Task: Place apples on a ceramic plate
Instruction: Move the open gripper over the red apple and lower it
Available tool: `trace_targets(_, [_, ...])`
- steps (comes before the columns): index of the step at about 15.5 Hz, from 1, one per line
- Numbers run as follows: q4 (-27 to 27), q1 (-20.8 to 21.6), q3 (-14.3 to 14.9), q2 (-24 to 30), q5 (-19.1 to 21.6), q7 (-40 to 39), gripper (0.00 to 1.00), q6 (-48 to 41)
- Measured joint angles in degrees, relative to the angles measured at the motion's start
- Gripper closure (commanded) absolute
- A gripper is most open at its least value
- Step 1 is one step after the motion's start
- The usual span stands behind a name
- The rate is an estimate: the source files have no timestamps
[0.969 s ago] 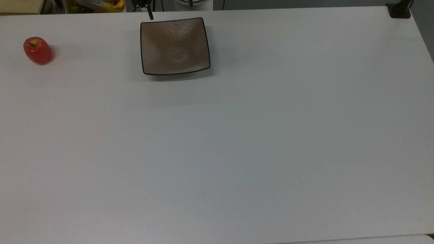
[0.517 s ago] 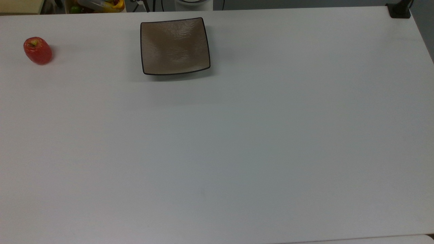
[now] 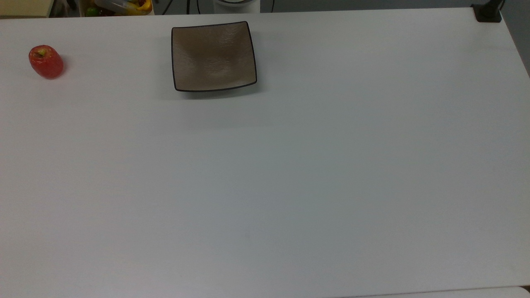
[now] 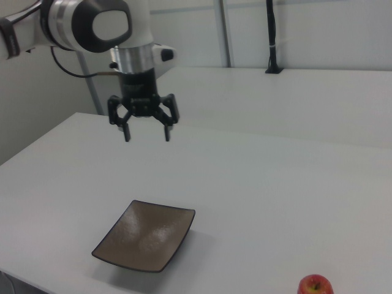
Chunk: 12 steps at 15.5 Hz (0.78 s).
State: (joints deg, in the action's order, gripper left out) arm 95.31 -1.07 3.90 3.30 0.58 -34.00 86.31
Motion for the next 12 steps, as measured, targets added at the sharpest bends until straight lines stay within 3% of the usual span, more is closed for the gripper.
trace_targets(4, [-0.05,-3.49,3.89,-0.01,-3.09,-6.25,0.0,0.69])
trace_targets(12, [0.74,-7.04,15.85,-2.1,-3.35,-18.65,0.0,13.26])
